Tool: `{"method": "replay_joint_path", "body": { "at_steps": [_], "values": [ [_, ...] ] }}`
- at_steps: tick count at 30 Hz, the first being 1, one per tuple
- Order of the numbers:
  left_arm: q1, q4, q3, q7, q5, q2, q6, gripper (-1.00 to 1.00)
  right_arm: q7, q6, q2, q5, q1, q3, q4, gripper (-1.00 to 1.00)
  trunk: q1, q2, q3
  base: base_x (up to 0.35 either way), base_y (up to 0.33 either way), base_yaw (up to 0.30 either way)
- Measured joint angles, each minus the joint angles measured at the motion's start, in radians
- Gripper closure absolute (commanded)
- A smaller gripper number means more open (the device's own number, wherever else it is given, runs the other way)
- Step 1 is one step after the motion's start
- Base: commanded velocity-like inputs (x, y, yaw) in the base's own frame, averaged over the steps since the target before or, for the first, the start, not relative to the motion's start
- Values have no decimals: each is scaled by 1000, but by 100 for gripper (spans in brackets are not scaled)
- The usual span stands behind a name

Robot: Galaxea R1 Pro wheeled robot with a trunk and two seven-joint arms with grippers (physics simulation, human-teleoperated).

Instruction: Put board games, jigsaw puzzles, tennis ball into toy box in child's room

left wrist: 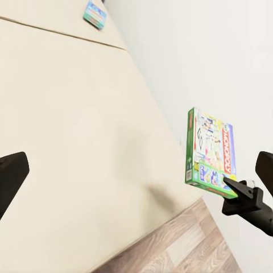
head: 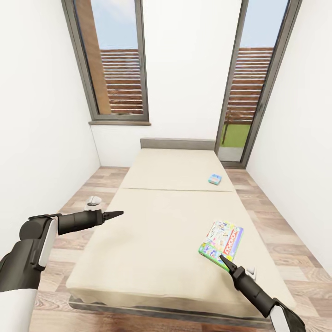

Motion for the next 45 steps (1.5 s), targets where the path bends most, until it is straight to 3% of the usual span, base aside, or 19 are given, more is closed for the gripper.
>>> {"method": "replay_joint_path", "body": {
  "at_steps": [16,21,45],
  "values": [
    [0,0,-3,0,0,-4,0,-100,24,-44,7,7,0,7,4,100,-61,112,50,0,0,0],
    [0,0,-5,1,-2,-6,0,-100,-9,-67,4,49,0,34,10,100,-81,147,66,0,0,0],
    [0,1,-4,5,-6,-4,-2,-100,-16,-70,9,39,0,34,11,100,-173,315,141,0,0,0]
  ]
}}
